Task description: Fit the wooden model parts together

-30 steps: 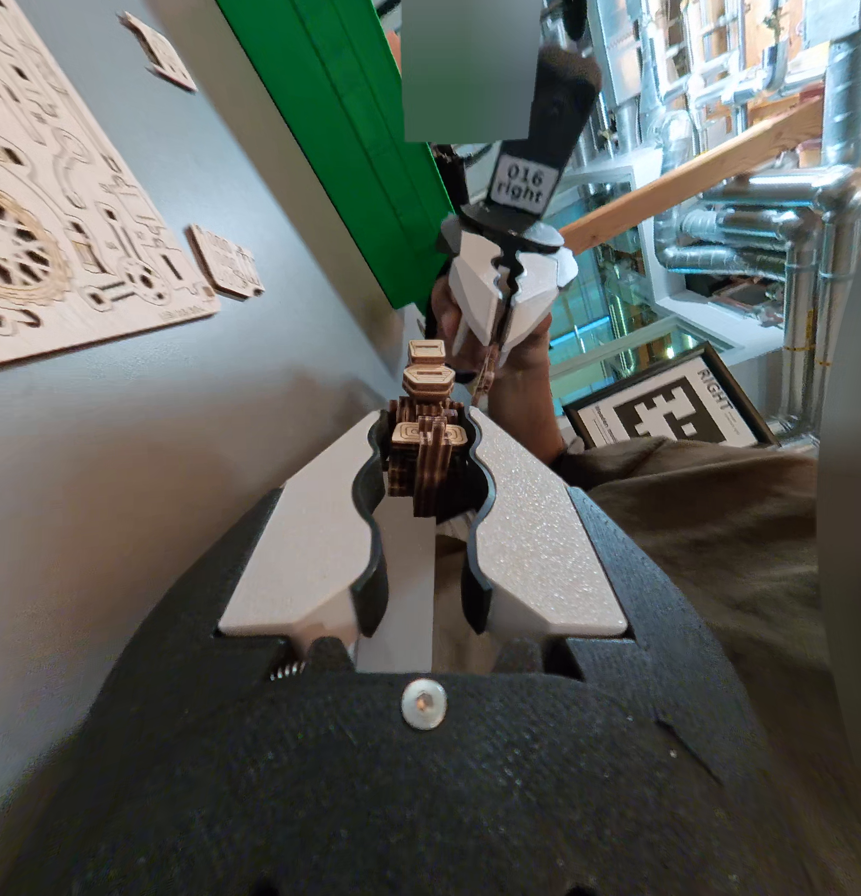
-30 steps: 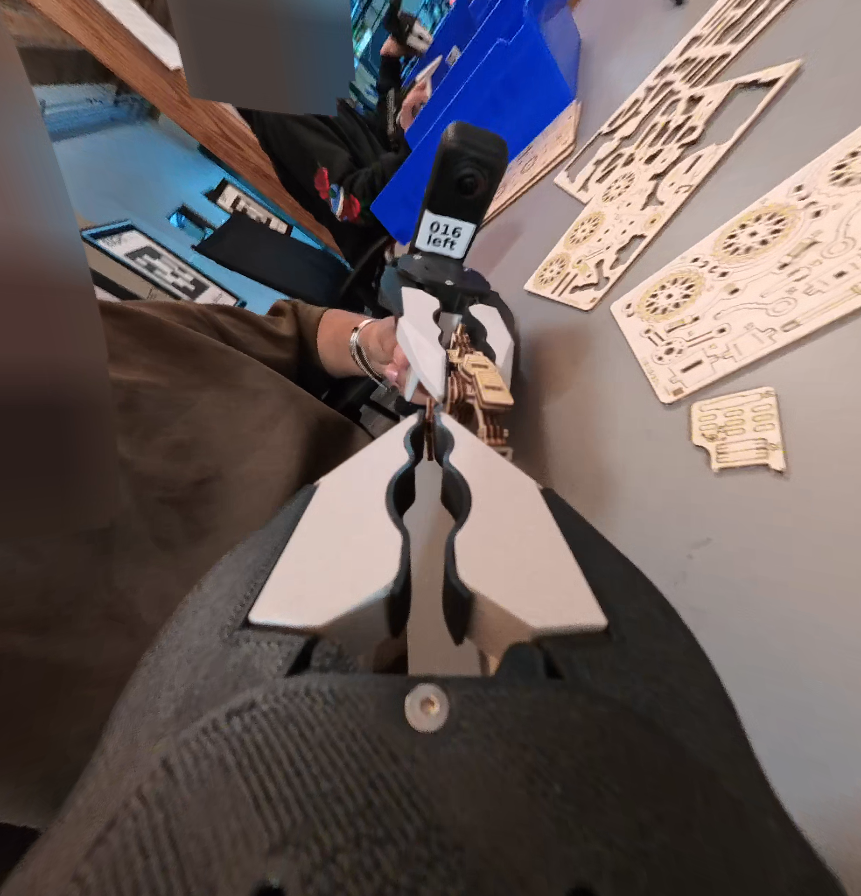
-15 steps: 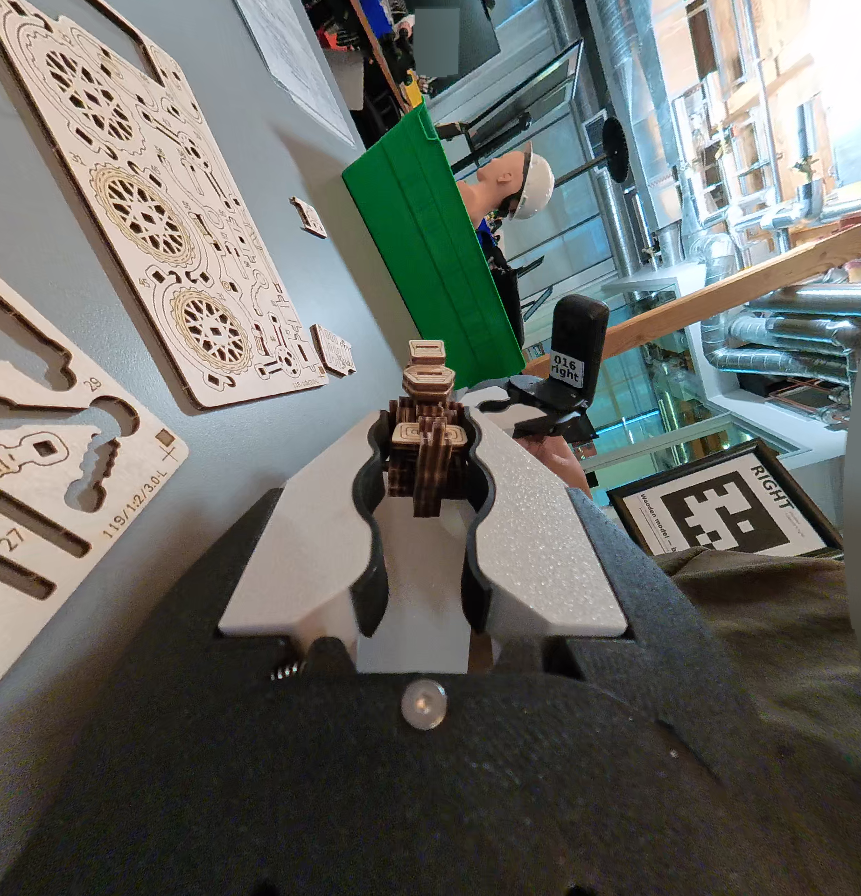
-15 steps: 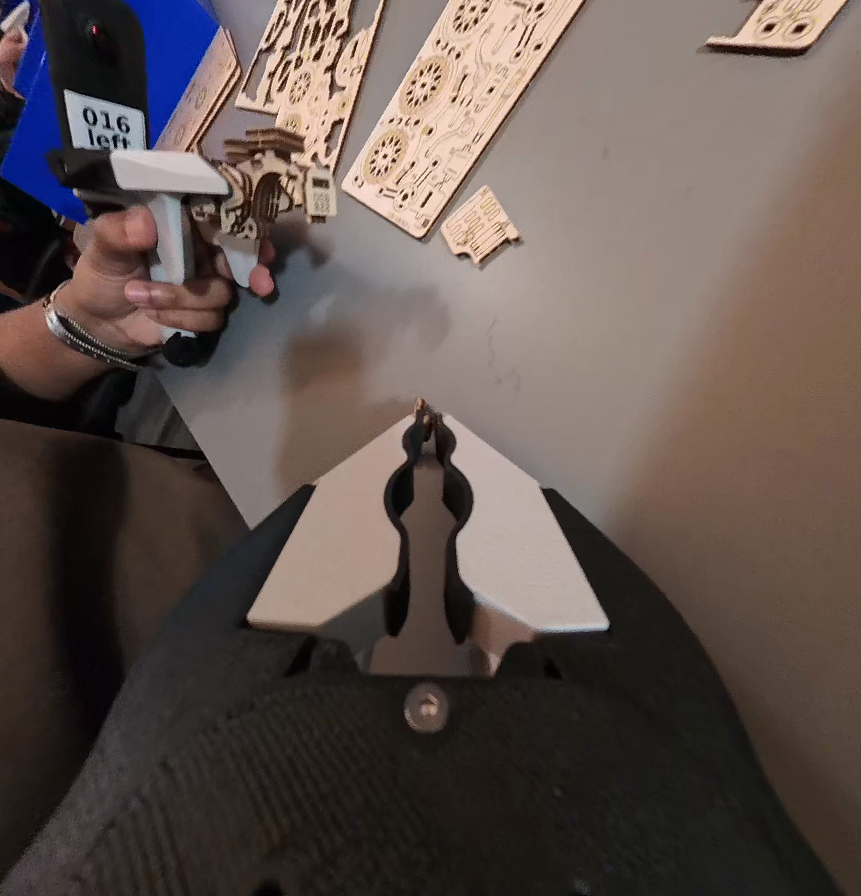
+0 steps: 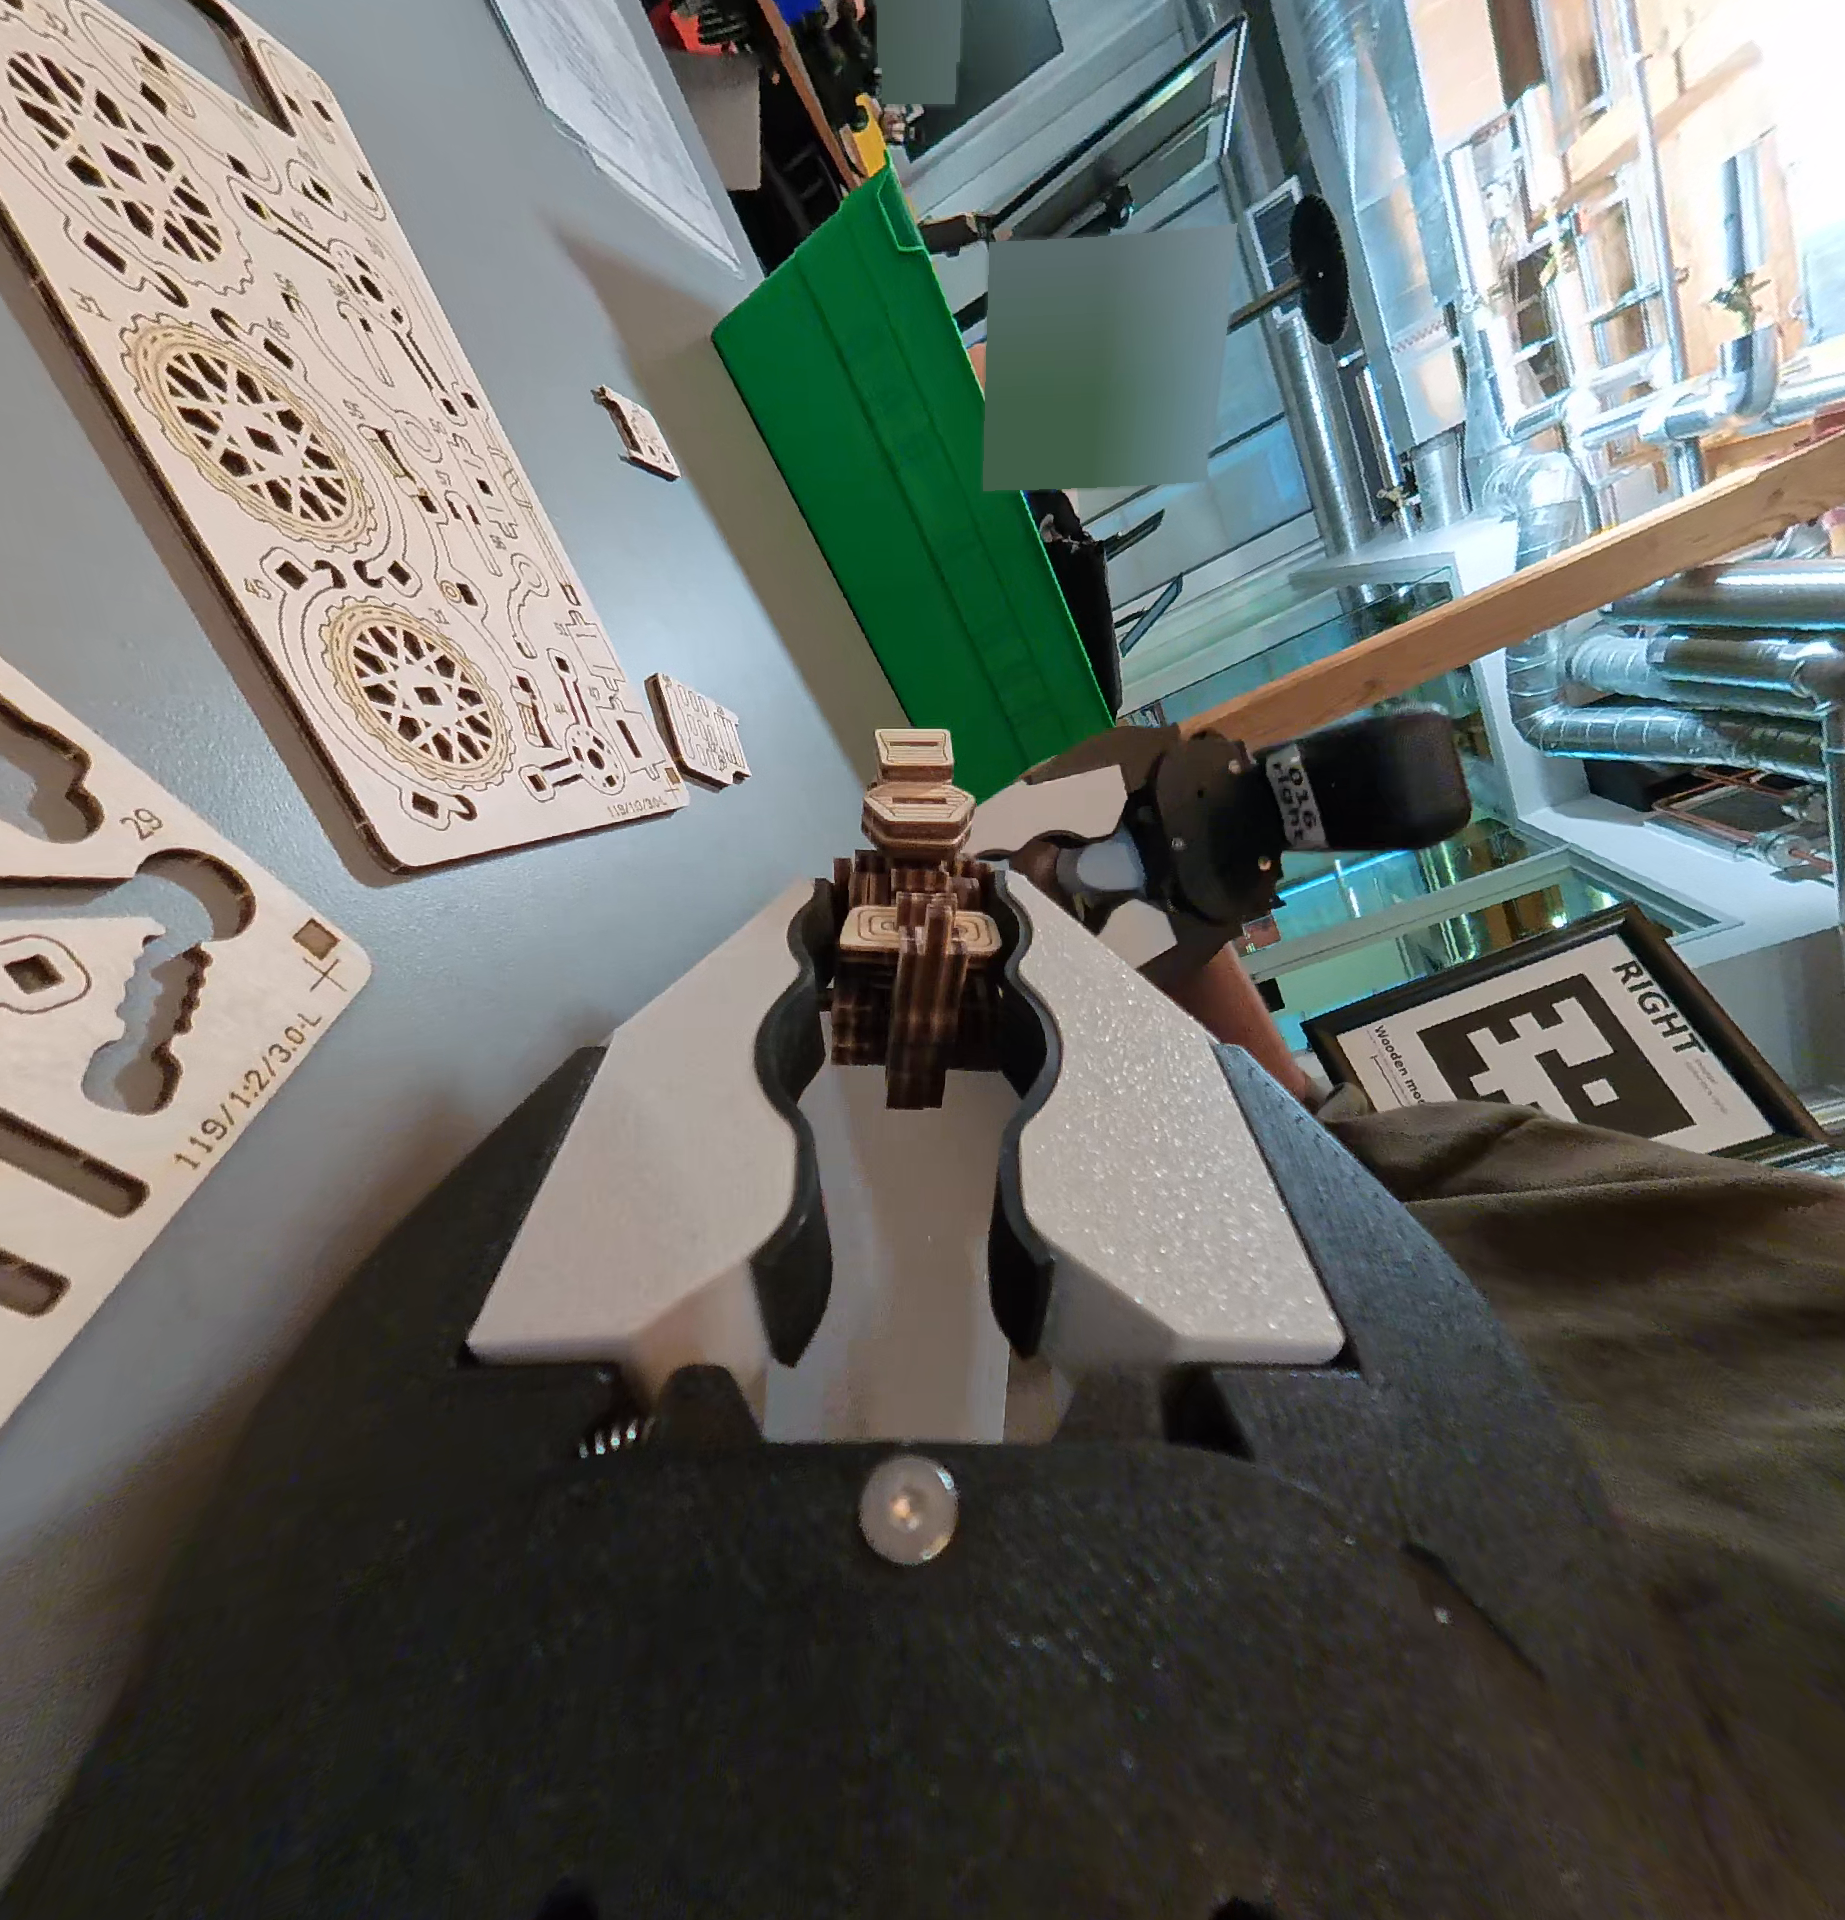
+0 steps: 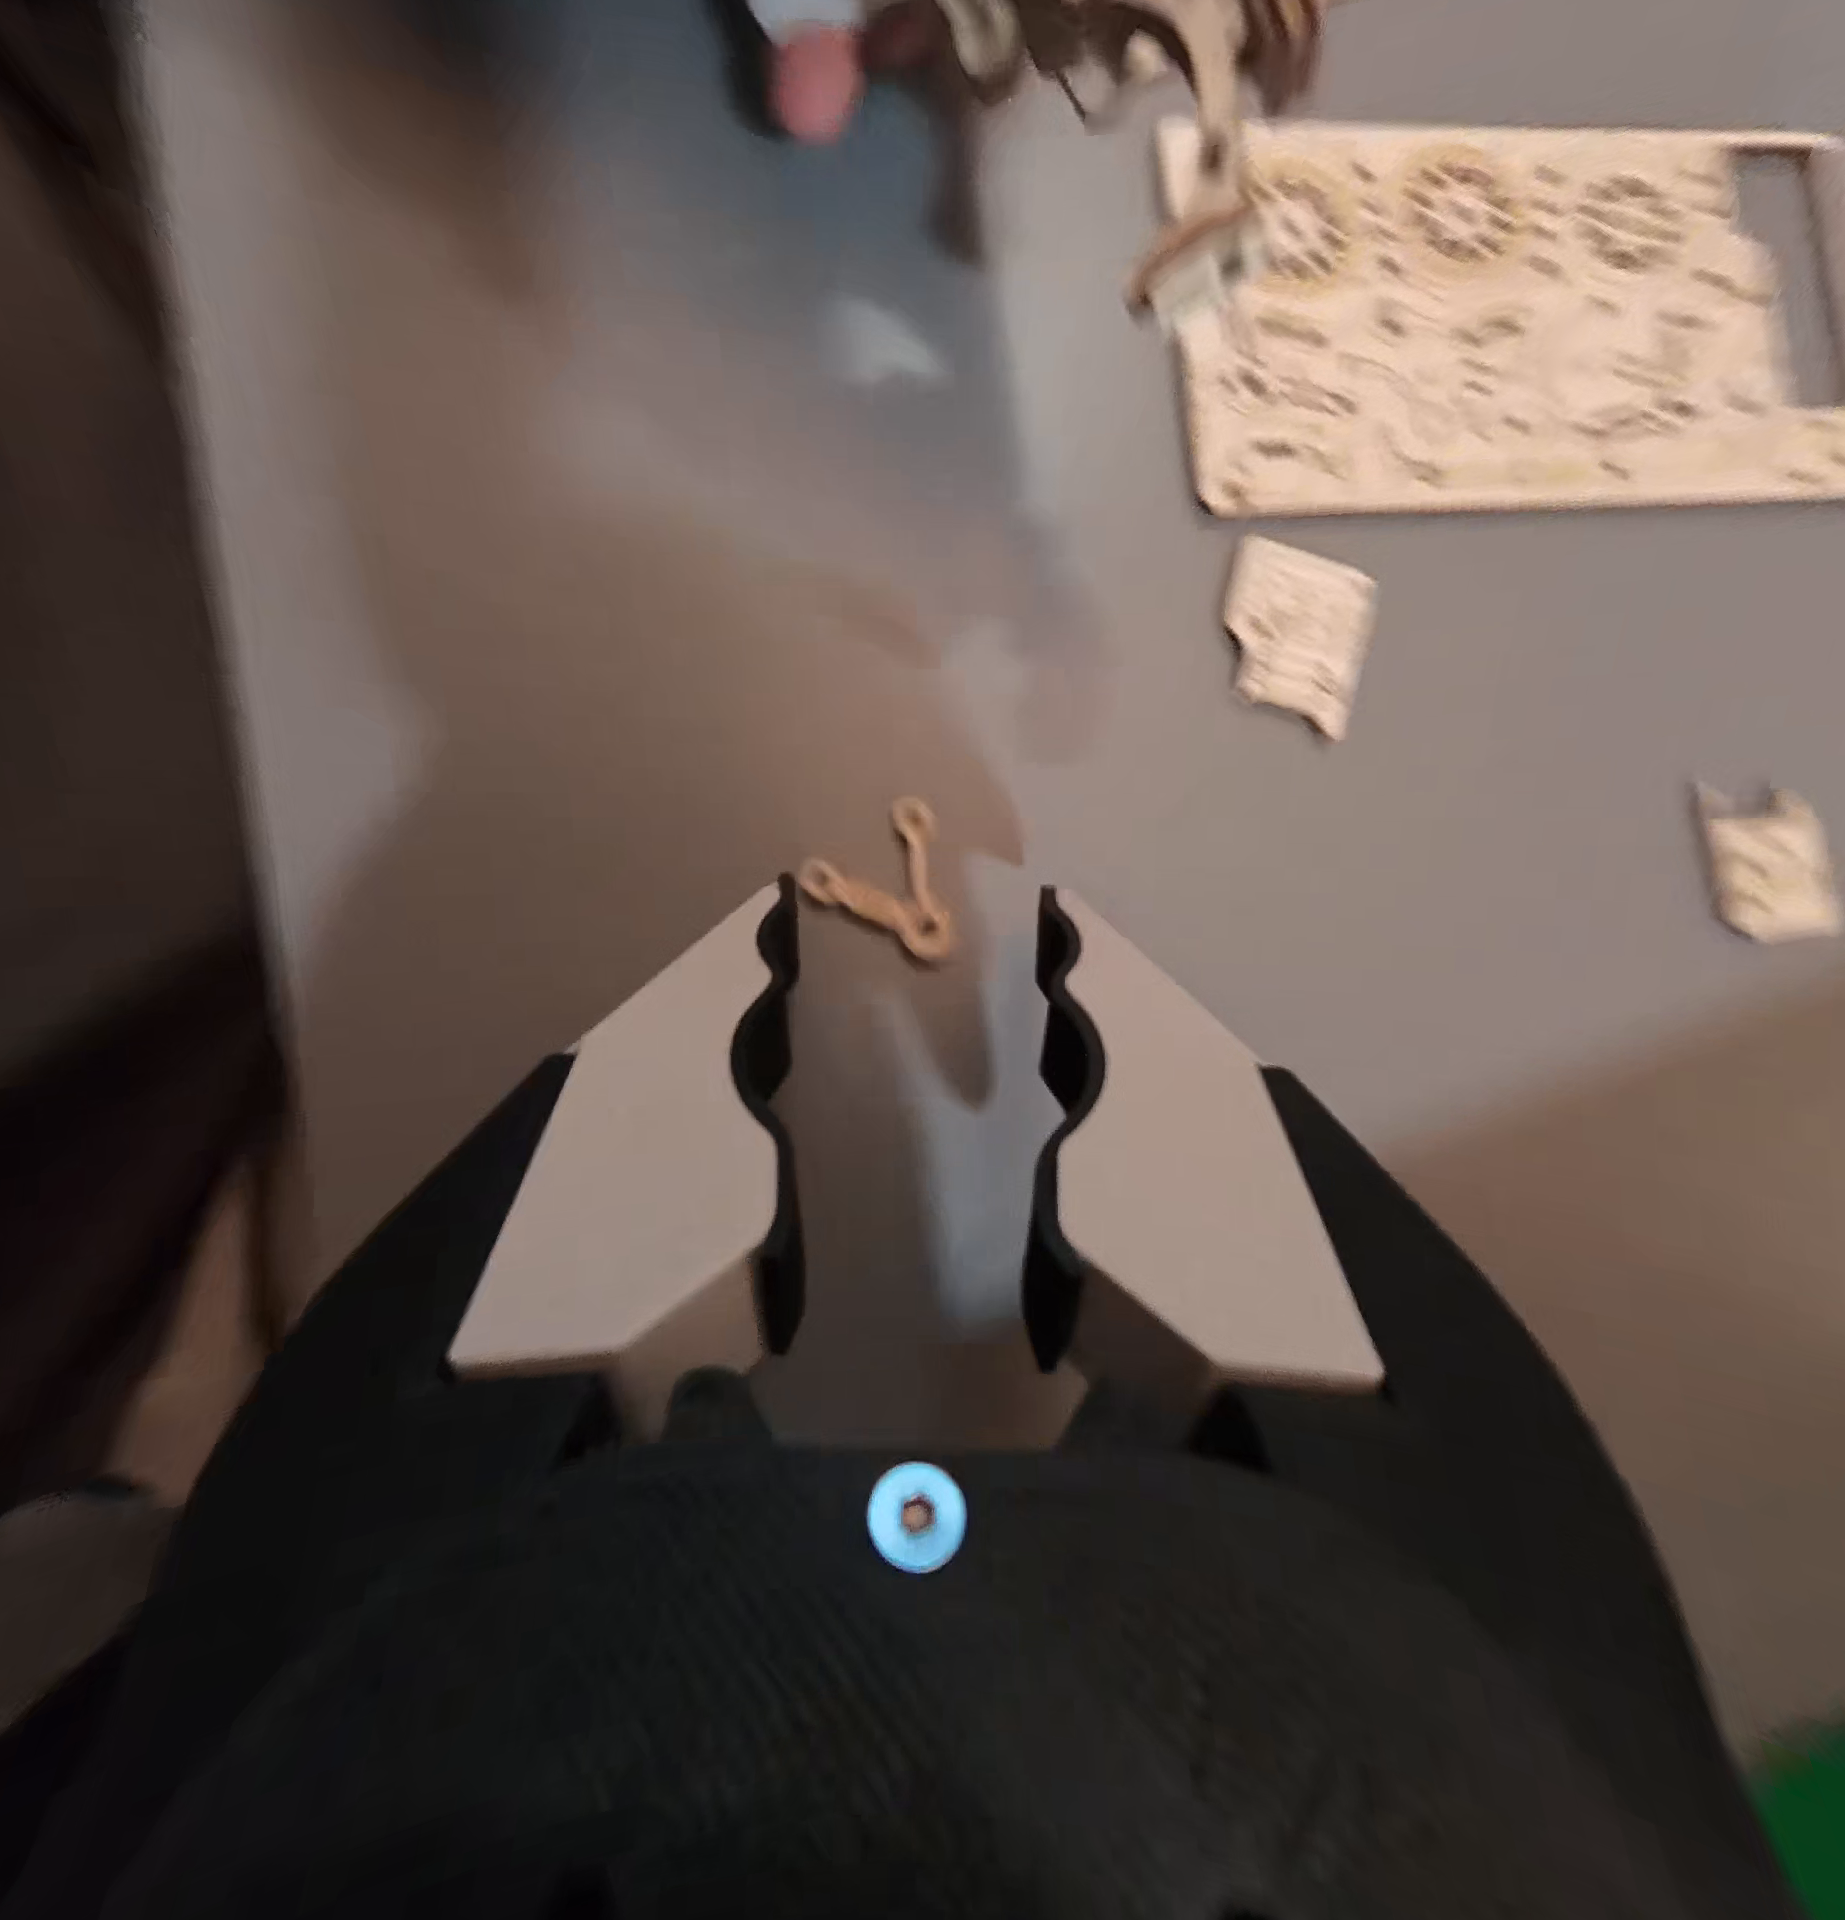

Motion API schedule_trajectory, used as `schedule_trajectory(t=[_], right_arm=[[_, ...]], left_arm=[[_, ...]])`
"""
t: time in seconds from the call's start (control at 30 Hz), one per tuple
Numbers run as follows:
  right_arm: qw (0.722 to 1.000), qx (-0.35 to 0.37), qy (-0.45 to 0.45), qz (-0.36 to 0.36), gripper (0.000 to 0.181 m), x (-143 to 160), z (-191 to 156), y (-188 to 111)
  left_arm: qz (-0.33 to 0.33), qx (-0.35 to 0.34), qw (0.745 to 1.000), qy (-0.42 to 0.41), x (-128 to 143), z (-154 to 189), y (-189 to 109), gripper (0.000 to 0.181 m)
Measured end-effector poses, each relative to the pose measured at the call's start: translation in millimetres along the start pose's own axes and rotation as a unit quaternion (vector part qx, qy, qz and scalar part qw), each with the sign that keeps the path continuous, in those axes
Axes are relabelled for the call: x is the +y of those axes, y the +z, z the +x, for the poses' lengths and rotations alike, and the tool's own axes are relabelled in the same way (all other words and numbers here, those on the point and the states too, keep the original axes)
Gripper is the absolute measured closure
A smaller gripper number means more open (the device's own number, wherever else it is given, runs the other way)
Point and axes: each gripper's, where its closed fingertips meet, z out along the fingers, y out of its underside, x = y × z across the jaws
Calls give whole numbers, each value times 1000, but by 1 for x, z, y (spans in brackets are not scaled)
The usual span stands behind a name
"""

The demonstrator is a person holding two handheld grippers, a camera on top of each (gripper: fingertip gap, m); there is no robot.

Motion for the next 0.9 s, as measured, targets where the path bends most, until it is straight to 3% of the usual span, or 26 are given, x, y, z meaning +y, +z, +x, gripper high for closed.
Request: schedule_trajectory(t=[0.1,0.4,0.57,0.77,0.9], right_arm=[[998,-53,23,0,136,-6,-5,0],[996,-26,88,-14,139,9,-22,-2],[992,-34,120,-29,135,2,-50,-1],[993,47,108,-22,139,4,-25,-5],[996,53,72,3,144,0,-21,-1]], left_arm=[[1,0,1000,1,0,0,0,155],[-5,7,1000,-6,1,1,0,155],[-5,6,1000,-6,1,0,1,155],[-4,1,1000,-1,1,0,1,155],[-3,-2,1000,1,1,0,1,155]])
